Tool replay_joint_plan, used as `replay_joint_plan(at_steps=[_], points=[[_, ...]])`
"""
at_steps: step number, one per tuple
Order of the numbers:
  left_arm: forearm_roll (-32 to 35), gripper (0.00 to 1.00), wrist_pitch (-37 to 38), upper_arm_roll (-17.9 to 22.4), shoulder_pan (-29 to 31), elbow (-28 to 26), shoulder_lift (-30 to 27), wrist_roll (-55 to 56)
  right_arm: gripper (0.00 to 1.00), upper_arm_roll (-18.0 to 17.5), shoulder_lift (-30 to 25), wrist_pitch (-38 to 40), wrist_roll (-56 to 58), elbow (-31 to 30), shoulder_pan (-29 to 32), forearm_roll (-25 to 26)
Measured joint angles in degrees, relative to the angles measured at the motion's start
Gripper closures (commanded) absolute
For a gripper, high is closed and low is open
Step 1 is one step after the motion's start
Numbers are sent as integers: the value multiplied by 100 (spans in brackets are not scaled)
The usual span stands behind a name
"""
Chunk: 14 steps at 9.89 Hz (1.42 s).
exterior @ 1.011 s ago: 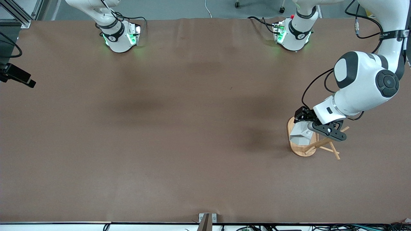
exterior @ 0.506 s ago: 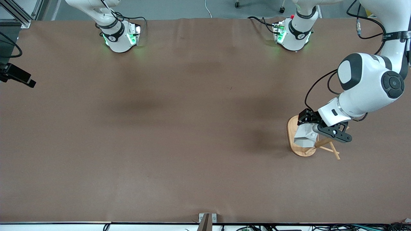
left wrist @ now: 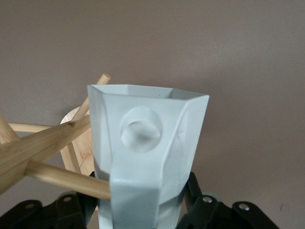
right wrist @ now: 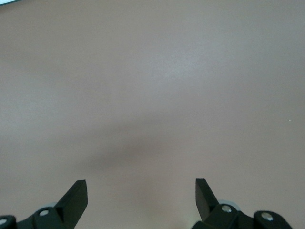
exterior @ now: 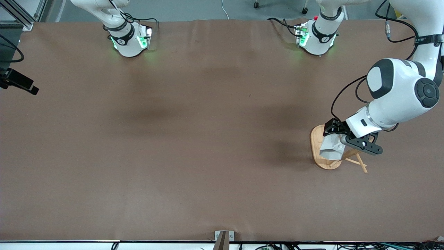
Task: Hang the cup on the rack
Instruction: 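Lower the cup handle onto a rack peg with the left gripper, then open the left gripper and lift it away from the cup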
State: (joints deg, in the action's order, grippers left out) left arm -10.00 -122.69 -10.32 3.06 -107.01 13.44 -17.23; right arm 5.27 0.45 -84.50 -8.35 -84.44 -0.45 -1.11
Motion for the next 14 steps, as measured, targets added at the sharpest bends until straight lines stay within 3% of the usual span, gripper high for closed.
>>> replay_joint_plan(at_steps=[2, 3, 4, 10, 14], points=[[0, 88, 0, 24, 16, -3, 18, 0, 0, 0, 0, 0, 0, 0, 0, 0], [0, 62, 0, 81, 19, -6, 25, 0, 0, 0, 0, 0, 0, 0, 0, 0], [0, 1, 0, 126, 24, -7, 38, 0, 0, 0, 0, 0, 0, 0, 0, 0], [-5, 0, 108, 139, 21, 56, 11, 17, 0, 1, 0, 1, 0, -1, 0, 0], [41, 0, 1447, 138, -22, 508, -662, 483, 0, 8, 0, 1, 0, -6, 0, 0]])
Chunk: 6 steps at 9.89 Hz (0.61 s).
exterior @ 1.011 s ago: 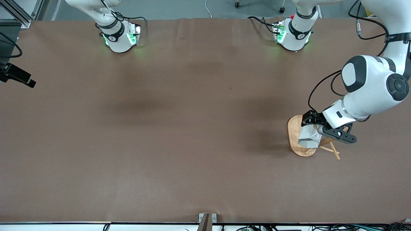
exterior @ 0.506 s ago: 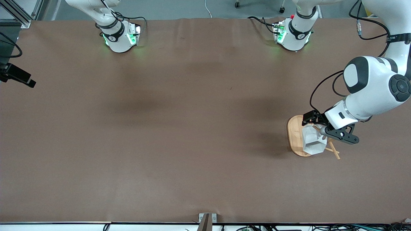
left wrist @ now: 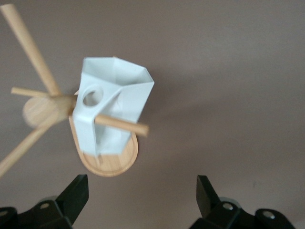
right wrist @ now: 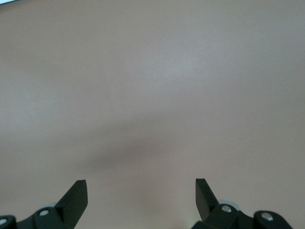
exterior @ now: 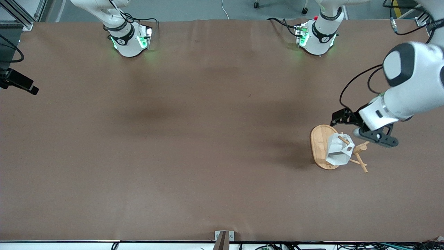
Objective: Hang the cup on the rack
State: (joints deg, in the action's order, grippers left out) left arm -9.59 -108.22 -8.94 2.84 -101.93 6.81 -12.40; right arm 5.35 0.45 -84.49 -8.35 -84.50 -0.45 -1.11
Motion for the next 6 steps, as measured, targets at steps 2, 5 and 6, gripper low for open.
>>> replay_joint_plan(at_steps=[2, 5, 6], points=[[623, 0, 588, 4, -122, 274, -485, 122, 0, 7, 0, 0, 0, -2, 0, 0], [1313, 0, 902, 36, -480, 545, -946, 143, 0, 18, 0, 0, 0, -8, 0, 9], [1314, 0, 1072, 120, -577, 662, -1005, 143, 0, 25, 0, 0, 1, -11, 0, 10]])
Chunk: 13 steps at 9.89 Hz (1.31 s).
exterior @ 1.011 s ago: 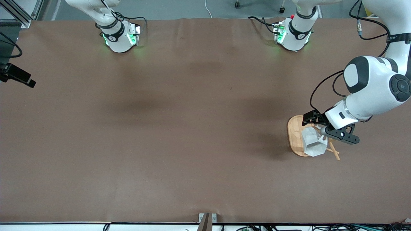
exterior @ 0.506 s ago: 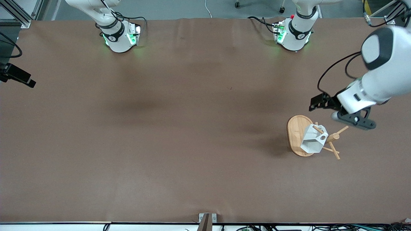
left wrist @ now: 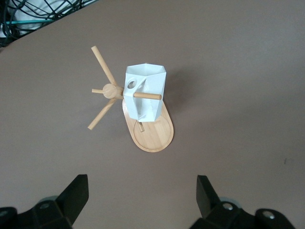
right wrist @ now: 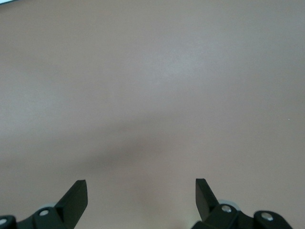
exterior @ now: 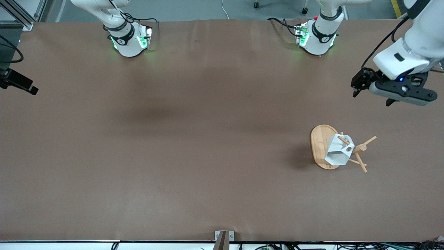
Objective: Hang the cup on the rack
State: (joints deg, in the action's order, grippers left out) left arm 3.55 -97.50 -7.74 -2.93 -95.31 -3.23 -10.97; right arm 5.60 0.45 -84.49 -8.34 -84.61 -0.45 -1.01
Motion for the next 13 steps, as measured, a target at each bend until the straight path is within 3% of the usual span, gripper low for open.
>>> replay_joint_plan(at_steps=[6, 13], points=[[-194, 0, 894, 758, -469, 68, -513, 517, 0, 15, 0, 0, 0, -7, 0, 0], [-493, 0, 907, 823, -436, 37, -364, 628, 0, 28, -1, 18, 363, -4, 1, 132]])
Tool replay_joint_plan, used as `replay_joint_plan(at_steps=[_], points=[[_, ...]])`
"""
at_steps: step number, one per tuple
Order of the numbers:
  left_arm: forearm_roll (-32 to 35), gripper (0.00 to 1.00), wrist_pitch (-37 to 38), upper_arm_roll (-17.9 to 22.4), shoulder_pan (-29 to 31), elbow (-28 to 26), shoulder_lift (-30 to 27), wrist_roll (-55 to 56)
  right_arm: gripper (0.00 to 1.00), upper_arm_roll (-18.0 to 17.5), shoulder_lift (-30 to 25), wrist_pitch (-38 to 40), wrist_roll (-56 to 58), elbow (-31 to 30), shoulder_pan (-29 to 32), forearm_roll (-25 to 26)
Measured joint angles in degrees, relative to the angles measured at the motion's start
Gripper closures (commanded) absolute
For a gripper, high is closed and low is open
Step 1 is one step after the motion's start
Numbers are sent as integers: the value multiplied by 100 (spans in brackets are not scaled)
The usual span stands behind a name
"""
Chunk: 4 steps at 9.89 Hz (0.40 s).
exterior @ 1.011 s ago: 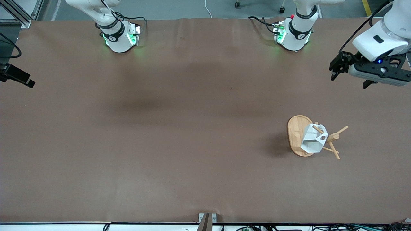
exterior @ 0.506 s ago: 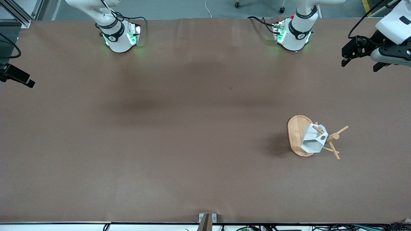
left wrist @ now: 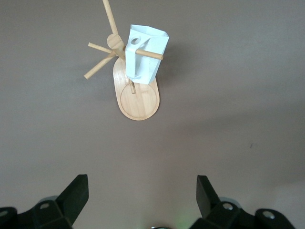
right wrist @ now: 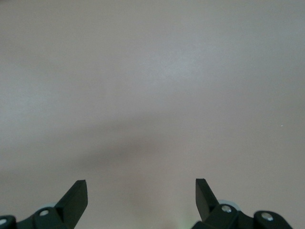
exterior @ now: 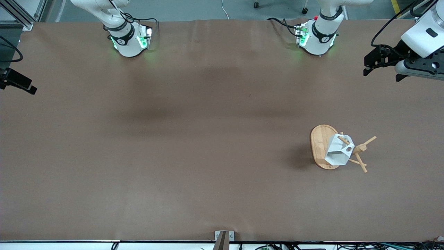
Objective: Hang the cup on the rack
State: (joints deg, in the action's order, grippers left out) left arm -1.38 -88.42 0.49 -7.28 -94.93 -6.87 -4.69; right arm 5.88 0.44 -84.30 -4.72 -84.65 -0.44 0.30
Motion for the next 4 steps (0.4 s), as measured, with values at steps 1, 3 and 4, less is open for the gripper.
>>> replay_joint_plan(at_steps=[1, 3, 4], points=[[0, 0, -4, -28, 46, 55, 33, 0, 0, 1, -3, 51, 37, 27, 0, 17], [0, 0, -6, -207, 241, 162, 113, -1, 0, 1, -13, 328, 52, 267, 0, 25], [-1, 0, -6, -246, 279, 191, 136, -1, 0, 1, -13, 390, 54, 349, 0, 25]])
